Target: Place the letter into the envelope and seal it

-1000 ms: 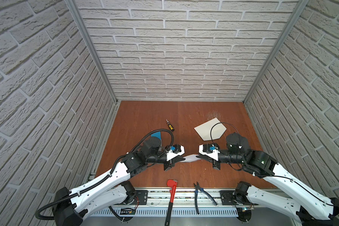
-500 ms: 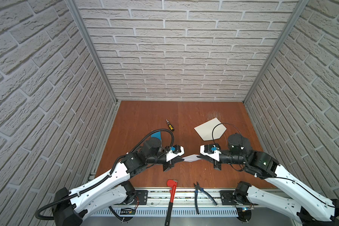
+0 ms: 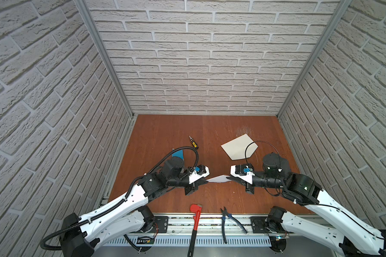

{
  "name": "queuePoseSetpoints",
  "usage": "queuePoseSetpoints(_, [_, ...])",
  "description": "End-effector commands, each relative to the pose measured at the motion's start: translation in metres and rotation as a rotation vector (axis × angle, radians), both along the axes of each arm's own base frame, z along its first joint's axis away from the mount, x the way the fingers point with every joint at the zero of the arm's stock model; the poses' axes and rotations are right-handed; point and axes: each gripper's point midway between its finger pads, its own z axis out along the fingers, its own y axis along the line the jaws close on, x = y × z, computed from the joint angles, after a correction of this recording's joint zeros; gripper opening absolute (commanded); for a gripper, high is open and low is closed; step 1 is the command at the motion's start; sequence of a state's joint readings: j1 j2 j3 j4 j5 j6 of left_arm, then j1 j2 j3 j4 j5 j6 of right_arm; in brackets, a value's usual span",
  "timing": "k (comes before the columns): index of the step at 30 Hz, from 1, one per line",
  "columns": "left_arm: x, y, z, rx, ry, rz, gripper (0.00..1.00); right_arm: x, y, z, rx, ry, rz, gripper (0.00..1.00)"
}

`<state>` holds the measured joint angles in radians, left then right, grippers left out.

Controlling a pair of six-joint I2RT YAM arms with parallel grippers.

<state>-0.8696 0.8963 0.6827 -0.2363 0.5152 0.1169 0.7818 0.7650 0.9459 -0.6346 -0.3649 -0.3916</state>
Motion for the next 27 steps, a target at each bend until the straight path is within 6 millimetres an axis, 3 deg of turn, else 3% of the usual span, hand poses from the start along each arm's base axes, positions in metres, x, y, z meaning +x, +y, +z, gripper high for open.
queuePoseSetpoints(1, [0.003,0.000,0.002,-0.019,-0.016,0.012,0.21,0.001,0.001,0.008,0.020,-0.019,0.002,0.06])
queuePoseSetpoints(2, [0.002,0.000,0.005,-0.033,-0.022,0.007,0.27,0.001,0.001,0.008,0.020,-0.019,0.004,0.06])
queuePoseSetpoints(8, [0.001,-0.002,0.018,-0.098,-0.057,0.001,0.43,-0.002,0.006,0.005,0.028,0.008,0.026,0.06])
queuePoseSetpoints(14, [0.005,-0.011,0.039,-0.173,-0.104,-0.014,0.52,-0.002,0.013,0.002,0.037,0.035,0.047,0.06])
queuePoseSetpoints(24, [0.001,-0.030,0.056,-0.244,-0.071,-0.099,0.40,0.000,0.020,0.000,0.046,0.054,0.057,0.06])
queuePoseSetpoints(27, [0.001,-0.031,0.057,-0.246,-0.063,-0.104,0.26,0.000,0.020,-0.002,0.045,0.055,0.057,0.06])
